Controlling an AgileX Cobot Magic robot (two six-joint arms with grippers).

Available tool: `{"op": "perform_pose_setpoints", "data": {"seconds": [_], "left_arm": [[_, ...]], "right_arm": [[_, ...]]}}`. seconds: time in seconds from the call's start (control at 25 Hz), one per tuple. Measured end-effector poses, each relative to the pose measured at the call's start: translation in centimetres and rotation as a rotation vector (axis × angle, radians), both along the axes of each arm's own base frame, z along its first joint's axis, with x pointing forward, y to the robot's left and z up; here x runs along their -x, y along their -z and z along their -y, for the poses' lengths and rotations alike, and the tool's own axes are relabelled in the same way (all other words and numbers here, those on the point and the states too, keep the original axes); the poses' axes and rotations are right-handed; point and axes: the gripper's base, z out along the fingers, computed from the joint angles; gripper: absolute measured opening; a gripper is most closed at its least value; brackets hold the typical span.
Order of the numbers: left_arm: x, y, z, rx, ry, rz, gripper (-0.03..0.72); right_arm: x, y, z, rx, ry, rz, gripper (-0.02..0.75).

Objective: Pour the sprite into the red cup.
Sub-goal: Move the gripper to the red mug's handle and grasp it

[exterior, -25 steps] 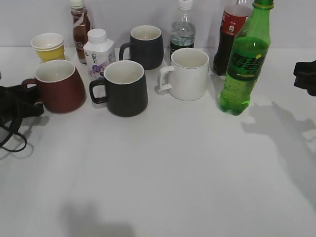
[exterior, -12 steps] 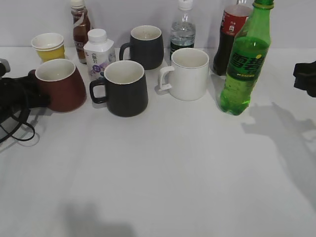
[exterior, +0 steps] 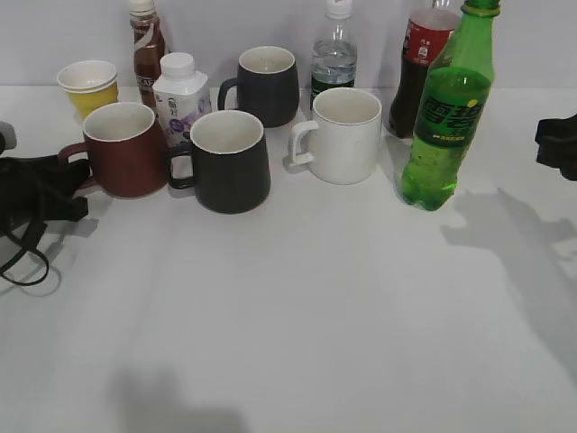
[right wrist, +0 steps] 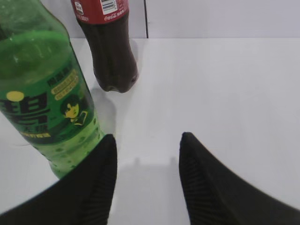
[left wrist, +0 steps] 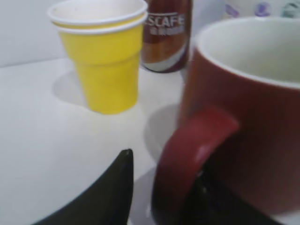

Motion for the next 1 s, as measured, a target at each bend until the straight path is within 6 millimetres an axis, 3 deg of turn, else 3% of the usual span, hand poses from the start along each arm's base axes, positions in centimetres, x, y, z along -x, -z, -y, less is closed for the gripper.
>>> {"op": "perform_pose_setpoints", "data": {"seconds": [0.16, 0.48, 0.64, 1.0], "left_arm": [[1.0, -0.2, 0.0, -0.003, 0.006, -0.012, 0.277], [1.1, -0.3, -0.4, 0.012, -0.052, -0.017, 0.426], [0.8, -0.4, -0.5, 0.010, -0.057, -0.017, 0.419], [-1.3, -1.0, -0.4, -0.018, -0.050, -0.008, 0.328]], "right_arm": [[0.0, 0.0, 0.0, 0.000, 0.000, -0.001, 0.331], [0.0, 0.0, 0.0, 0.000, 0.000, -0.002, 0.331], [0.0, 0.0, 0.0, 0.000, 0.000, -0.002, 0.331], [0.0, 0.0, 0.0, 0.000, 0.000, -0.002, 0.331]]}}
